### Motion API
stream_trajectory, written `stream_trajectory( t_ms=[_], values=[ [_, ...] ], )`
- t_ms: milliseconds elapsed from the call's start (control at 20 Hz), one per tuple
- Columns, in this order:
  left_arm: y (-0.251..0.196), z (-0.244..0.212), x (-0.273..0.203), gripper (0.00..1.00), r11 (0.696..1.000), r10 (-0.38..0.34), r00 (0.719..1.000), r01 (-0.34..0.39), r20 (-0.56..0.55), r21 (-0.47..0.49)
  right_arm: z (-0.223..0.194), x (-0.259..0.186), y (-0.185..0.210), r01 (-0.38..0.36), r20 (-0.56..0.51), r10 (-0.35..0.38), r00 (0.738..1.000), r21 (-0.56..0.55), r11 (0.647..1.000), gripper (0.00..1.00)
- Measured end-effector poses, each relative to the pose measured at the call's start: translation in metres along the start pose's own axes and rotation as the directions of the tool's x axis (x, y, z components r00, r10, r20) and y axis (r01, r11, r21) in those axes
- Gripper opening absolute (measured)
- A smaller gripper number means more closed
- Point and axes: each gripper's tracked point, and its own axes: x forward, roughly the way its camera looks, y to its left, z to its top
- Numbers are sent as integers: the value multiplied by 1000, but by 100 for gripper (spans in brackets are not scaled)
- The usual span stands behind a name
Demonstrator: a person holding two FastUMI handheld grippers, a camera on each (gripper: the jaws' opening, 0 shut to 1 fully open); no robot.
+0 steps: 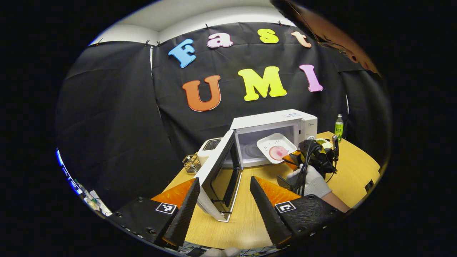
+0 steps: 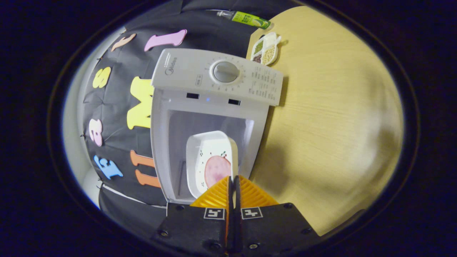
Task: Open the microwave oven with the left hand, put the food in, and close the microwave oven.
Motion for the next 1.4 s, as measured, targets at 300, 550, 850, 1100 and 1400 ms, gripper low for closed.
stream_trajectory(
  t_ms=[300,550,850,1100,1400],
  values=[
    [18,-7,14,85,999,17,1000,-17,-5,-50,-1,64,4,31,67,-28,997,-50,998,0],
    [25,-19,27,85,998,19,999,-21,-28,-58,6,98,1,70,134,-60,989,-72,995,4],
    [31,-27,34,85,997,20,999,-23,-47,-70,20,122,2,76,187,-66,980,-44,996,4],
    [37,-27,34,85,996,46,998,-48,-36,-74,7,117,14,25,134,-17,991,-63,998,0],
    [42,-10,28,85,996,61,998,-60,6,-64,24,66,53,-34,217,93,972,-261,965,82]
  ],
)
